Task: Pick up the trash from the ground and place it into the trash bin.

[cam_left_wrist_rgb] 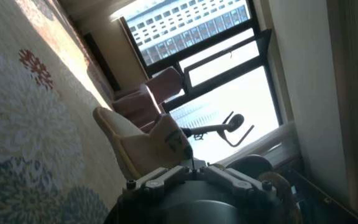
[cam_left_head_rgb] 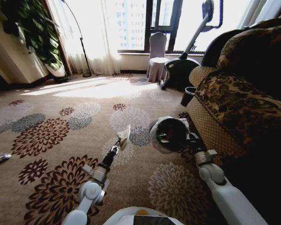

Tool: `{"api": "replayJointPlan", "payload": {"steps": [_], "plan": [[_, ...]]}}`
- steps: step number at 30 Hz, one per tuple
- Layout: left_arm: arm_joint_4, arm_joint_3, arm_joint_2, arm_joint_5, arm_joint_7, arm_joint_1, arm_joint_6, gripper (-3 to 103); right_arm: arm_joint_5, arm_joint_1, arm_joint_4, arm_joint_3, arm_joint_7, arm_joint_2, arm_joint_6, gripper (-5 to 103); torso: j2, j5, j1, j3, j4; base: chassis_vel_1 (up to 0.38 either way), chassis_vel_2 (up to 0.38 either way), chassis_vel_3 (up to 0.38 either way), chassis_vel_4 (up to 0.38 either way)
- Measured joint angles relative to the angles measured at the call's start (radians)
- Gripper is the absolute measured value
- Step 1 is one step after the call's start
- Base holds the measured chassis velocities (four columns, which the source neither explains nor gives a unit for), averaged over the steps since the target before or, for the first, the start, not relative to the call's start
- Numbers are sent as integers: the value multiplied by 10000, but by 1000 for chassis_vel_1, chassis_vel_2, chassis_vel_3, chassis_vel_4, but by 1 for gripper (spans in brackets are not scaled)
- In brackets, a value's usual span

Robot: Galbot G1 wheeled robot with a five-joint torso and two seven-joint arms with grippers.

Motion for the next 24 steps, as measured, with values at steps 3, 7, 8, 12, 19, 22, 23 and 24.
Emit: {"api": "replayJointPlan", "payload": {"steps": [3,7,8,12,19,22,23,24], "plan": [[-936,158,90,-620,-288,135,361,0,-34,260,-391,-250,4,110,117,0,0,1,0,1,-14,0,0,0,0],[-2433,452,281,-951,-446,728,665,0,-219,997,-1298,-756,6,343,567,0,0,6,0,0,-8,0,0,0,0],[-2433,452,281,-951,-446,728,665,0,-219,997,-1298,-756,6,343,567,0,0,6,0,0,-8,0,0,0,0],[-3673,723,387,-1390,-555,1378,850,0,-393,1775,-2256,-1440,-1,640,934,0,0,7,0,1,-3,0,0,0,0],[-3980,1313,372,-2221,-878,1495,1142,0,-512,2298,-2766,-2043,-1,856,1120,0,0,4,0,1,-6,0,0,0,0],[-3979,1463,378,-2220,-901,1448,1173,0,-513,2336,-2767,-2103,-1,862,1140,0,0,2,0,1,-7,0,0,0,0],[-3972,1531,386,-2217,-909,1407,1184,0,-510,2346,-2760,-2125,0,861,1160,0,0,3,0,1,-6,0,0,0,0],[-3960,1615,400,-2225,-921,1324,1187,0,-497,2347,-2719,-2144,1,851,1186,0,0,3,0,1,-8,0,0,0,0]]}}
